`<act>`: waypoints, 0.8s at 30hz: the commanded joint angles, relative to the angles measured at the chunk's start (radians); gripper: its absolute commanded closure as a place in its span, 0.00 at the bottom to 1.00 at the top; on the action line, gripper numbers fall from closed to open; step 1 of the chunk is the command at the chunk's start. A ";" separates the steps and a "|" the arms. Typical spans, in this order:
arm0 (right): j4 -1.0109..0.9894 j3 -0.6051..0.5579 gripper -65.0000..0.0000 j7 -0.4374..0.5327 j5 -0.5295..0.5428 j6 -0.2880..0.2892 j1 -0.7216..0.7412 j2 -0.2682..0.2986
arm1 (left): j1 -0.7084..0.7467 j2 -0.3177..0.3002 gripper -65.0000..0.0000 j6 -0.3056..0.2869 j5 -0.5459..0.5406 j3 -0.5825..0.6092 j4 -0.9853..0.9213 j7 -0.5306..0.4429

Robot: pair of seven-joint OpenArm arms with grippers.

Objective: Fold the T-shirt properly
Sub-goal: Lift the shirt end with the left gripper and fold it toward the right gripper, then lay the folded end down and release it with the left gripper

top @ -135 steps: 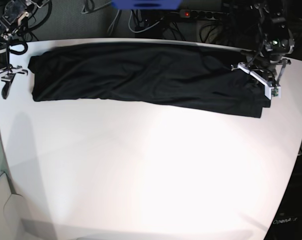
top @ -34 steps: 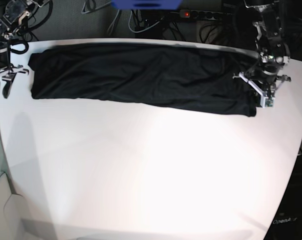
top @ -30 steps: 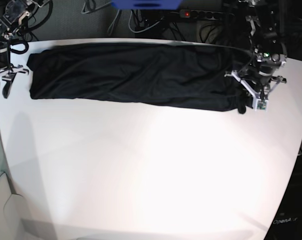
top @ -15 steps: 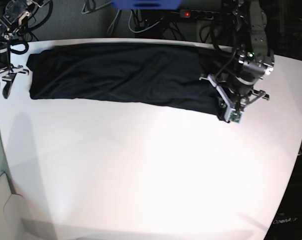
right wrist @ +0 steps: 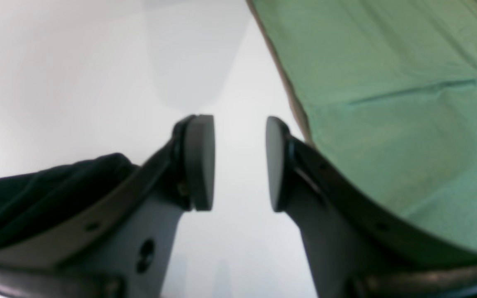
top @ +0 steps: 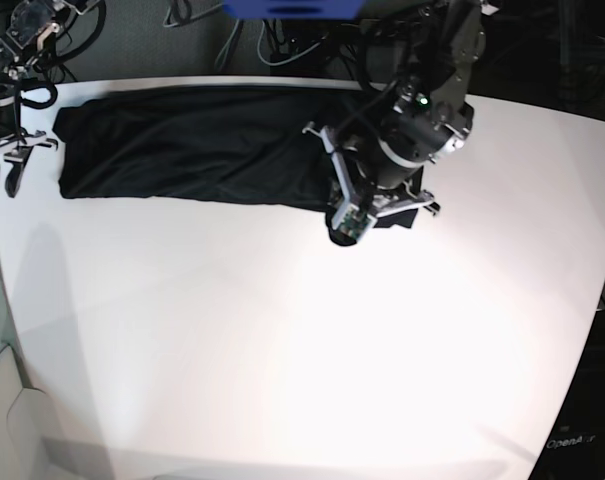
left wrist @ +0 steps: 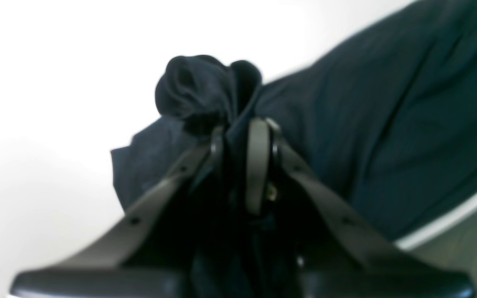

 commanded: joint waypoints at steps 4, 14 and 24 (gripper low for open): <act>0.017 0.003 0.66 0.028 0.016 -0.004 0.004 0.013 | -0.057 0.017 1.00 0.063 -0.011 0.137 0.010 -0.019; 0.017 0.003 0.66 0.028 0.016 -0.004 0.004 0.013 | -0.135 0.018 1.00 0.204 -0.013 0.368 -0.050 -0.019; 0.017 0.003 0.66 0.028 0.016 -0.004 0.004 0.013 | -0.147 0.018 1.00 0.204 -0.013 0.434 -0.119 -0.019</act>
